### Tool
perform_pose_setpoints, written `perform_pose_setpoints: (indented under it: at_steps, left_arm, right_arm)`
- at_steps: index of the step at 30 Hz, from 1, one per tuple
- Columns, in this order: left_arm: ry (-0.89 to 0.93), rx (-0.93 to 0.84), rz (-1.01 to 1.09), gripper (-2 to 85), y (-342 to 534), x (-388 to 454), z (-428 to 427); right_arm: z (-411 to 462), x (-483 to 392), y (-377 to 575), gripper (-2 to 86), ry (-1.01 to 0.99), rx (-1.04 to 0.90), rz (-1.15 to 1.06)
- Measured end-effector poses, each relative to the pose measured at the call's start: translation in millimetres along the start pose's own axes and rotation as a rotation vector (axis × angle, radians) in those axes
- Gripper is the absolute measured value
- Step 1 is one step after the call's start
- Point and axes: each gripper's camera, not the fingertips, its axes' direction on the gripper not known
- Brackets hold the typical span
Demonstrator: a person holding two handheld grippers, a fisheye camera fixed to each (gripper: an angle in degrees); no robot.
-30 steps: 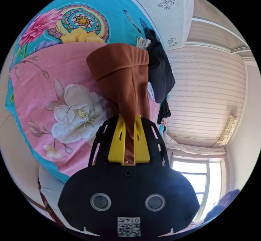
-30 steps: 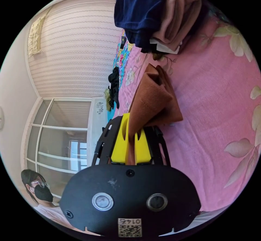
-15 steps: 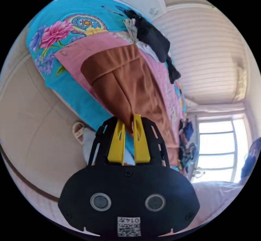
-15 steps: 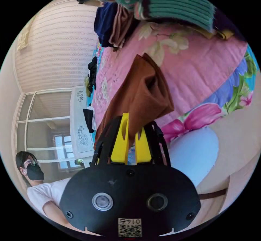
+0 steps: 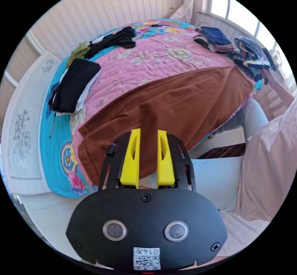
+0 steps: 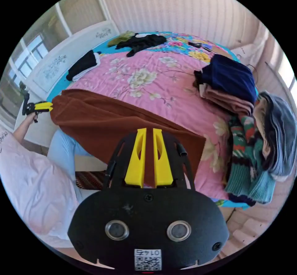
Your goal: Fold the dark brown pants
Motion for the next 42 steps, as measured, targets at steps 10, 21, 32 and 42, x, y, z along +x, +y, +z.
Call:
perform_pose_setpoints:
  at_steps: [10, 21, 32, 42]
  left_arm:
    - [0.024, -0.192, 0.254, 10.6, -132.9, 97.3, 126.2]
    - [0.062, -0.157, 0.24, -0.4, -173.4, 121.9, 127.7]
    - [0.069, -0.162, 0.015, -0.5, -249.9, 84.6, 168.4]
    - [-0.025, -0.214, 0.092, 5.0, -247.5, 89.8, 175.0]
  right_arm:
    - [168.9, -189.8, -124.5, 7.6, 0.01, -0.374, -0.54]
    - [171.3, -220.6, -159.9, 0.8, -0.041, -0.296, -0.491]
    - [228.2, -195.8, -228.6, 1.1, -0.096, -0.313, -0.284]
    - [227.2, -178.3, -199.7, 5.4, -0.001, -0.18, -0.198]
